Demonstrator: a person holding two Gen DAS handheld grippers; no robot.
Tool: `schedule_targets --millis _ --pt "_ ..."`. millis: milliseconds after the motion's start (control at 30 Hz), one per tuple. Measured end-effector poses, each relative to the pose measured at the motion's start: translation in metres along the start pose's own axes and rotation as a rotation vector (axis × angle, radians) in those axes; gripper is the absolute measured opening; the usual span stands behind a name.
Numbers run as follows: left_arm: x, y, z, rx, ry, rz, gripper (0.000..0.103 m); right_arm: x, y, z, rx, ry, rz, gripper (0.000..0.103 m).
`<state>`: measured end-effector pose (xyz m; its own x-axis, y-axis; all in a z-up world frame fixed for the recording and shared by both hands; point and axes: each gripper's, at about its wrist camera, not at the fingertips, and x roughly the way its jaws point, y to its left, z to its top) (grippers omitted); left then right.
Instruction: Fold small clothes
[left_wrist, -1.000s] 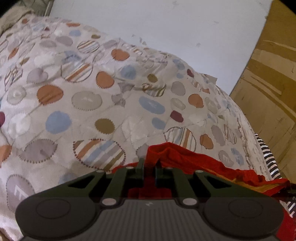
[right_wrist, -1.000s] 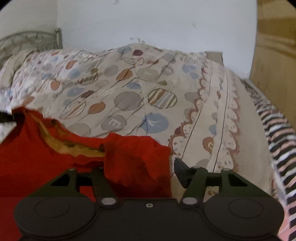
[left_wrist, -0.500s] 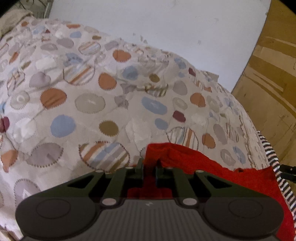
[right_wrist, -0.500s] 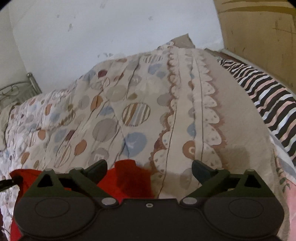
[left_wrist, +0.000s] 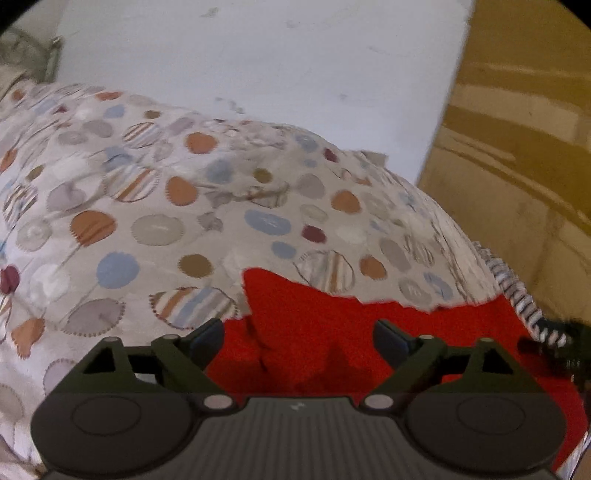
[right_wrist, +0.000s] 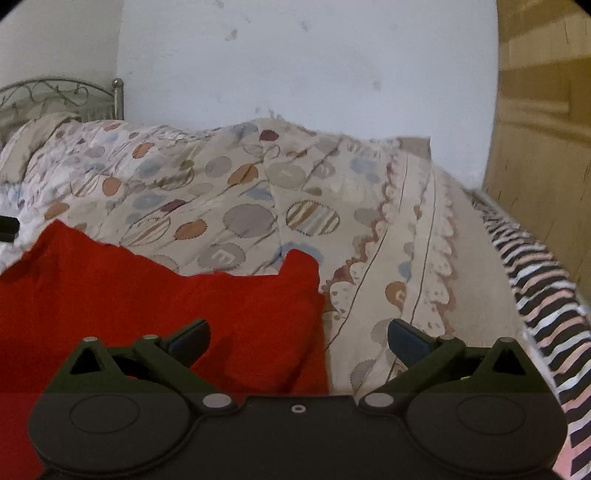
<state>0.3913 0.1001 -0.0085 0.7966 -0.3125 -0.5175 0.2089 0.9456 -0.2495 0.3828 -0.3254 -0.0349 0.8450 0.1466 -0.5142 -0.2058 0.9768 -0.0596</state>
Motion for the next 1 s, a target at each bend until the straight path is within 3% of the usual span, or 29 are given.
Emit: schedule_targets --millis 67,133,233,267,333,467,667,800,900,967,1000 --pt "0.007 -0.001 0.000 -0.001 0.041 -0.003 0.074 -0.002 0.002 -0.003 -0.004 -0.004 -0.003 0.102" --pt "0.015 0.003 -0.001 -0.045 0.095 0.001 0.046 -0.003 0.002 -0.003 0.002 -0.001 -0.006 0.102" --pt "0.020 0.010 -0.005 -0.123 0.146 0.034 0.016 -0.007 0.001 -0.006 0.017 0.003 -0.008 0.102" --pt "0.018 0.012 -0.006 -0.129 0.137 0.019 0.010 -0.008 0.001 -0.008 0.017 0.006 -0.008 0.102" --pt "0.011 0.010 -0.009 -0.101 0.098 0.043 0.007 -0.011 0.000 -0.009 0.013 0.006 -0.014 0.102" --pt "-0.010 0.006 -0.013 -0.078 0.016 0.101 0.006 -0.018 0.002 -0.014 0.025 -0.012 -0.039 0.102" --pt "-0.002 0.024 -0.029 -0.123 0.089 0.165 0.006 -0.013 0.015 -0.034 0.003 0.012 -0.093 0.102" --pt "-0.004 0.027 -0.034 -0.147 0.065 0.125 0.009 -0.014 0.018 -0.036 0.003 0.006 -0.111 0.102" --pt "-0.015 0.030 -0.032 -0.204 0.055 0.095 0.028 -0.020 0.021 -0.036 -0.013 -0.007 -0.148 0.102" --pt "-0.028 0.030 -0.032 -0.213 0.023 0.102 0.052 -0.028 0.025 -0.036 -0.036 -0.035 -0.194 0.102" --pt "-0.035 0.029 -0.032 -0.209 0.007 0.110 0.069 -0.033 0.028 -0.036 -0.054 -0.051 -0.218 0.102"
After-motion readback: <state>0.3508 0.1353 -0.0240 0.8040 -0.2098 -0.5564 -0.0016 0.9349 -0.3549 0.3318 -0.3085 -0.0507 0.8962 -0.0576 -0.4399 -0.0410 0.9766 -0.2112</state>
